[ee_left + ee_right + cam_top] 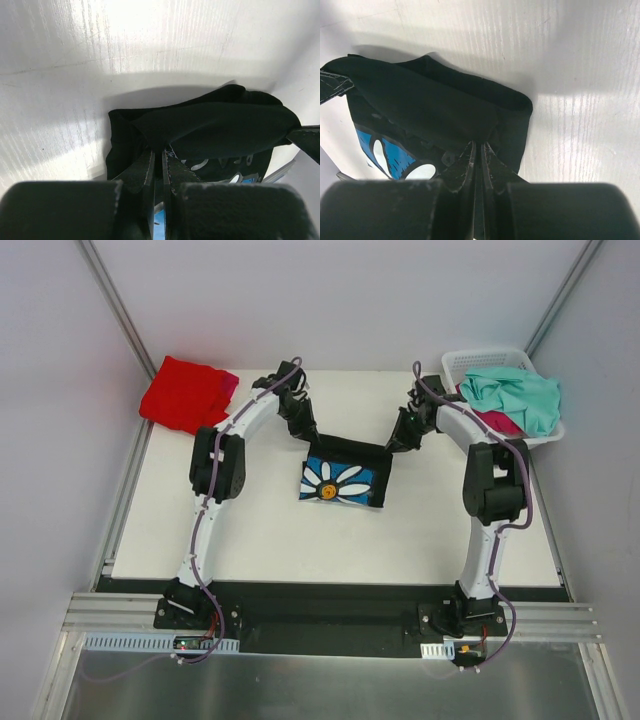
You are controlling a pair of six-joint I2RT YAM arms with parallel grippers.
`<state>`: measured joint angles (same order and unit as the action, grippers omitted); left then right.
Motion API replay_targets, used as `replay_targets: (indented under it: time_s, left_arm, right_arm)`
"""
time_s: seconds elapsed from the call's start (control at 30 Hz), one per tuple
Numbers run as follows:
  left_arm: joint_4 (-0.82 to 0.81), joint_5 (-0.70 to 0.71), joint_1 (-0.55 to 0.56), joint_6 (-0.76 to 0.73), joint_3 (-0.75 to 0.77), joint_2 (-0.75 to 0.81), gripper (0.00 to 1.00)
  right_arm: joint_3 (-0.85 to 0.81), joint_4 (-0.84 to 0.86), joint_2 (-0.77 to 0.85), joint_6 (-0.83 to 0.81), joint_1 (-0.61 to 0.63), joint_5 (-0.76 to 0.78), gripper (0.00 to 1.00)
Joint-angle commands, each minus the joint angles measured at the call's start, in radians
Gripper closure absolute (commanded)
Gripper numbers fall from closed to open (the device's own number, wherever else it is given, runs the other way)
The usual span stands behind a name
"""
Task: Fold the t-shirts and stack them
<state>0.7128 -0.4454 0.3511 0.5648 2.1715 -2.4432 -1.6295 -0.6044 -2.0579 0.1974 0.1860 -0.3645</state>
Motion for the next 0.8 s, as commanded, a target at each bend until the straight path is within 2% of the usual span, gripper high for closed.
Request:
replay_targets:
  time_s: [0.0,0.37,0.4,0.43,0.5,0.53,0.57,0.63,0.67,0.77]
  left_arm:
    - [-0.009,0.036,-0.038,-0.025,0.014,-0.016,1.00]
    - [-0.024,0.011,-0.041,-0.023,-0.025,-0.017,0.98]
    - [-0.023,0.014,-0.041,-0.023,-0.027,-0.016,0.72]
    - [-0.022,0.017,-0.041,-0.023,-0.032,-0.011,0.61]
    - [-0.023,0.027,-0.041,-0.026,-0.039,0.007,0.47]
    - [-0.022,0.030,-0.041,-0.031,-0.047,0.015,0.31]
    - [-0.024,0.034,-0.041,-0.031,-0.049,0.033,0.23]
    - [-0.023,0.048,-0.041,-0.039,-0.059,0.065,0.11]
    - [-0.024,0.051,-0.041,-0.040,-0.062,0.078,0.10]
    - [-0.024,0.051,-0.041,-0.043,-0.096,0.125,0.09]
  right_arm:
    - [-0.032,-0.014,-0.024,-0.010,-0.016,0.030,0.93]
    - [0.007,-0.015,-0.021,-0.010,-0.016,0.053,0.91]
    - [0.005,-0.018,-0.018,-0.010,-0.014,0.056,0.91]
    - [0.000,-0.018,-0.015,-0.010,-0.014,0.052,0.89]
    - [-0.010,-0.034,-0.005,-0.016,-0.013,0.056,0.84]
    - [-0.024,-0.040,0.007,-0.022,-0.011,0.059,0.81]
    - [-0.029,-0.050,0.016,-0.024,-0.010,0.074,0.76]
    - [-0.036,-0.054,0.036,-0.032,-0.005,0.085,0.69]
    - [-0.043,-0.064,0.053,-0.032,-0.005,0.082,0.65]
    - [-0.058,-0.096,0.093,-0.038,-0.003,0.078,0.62]
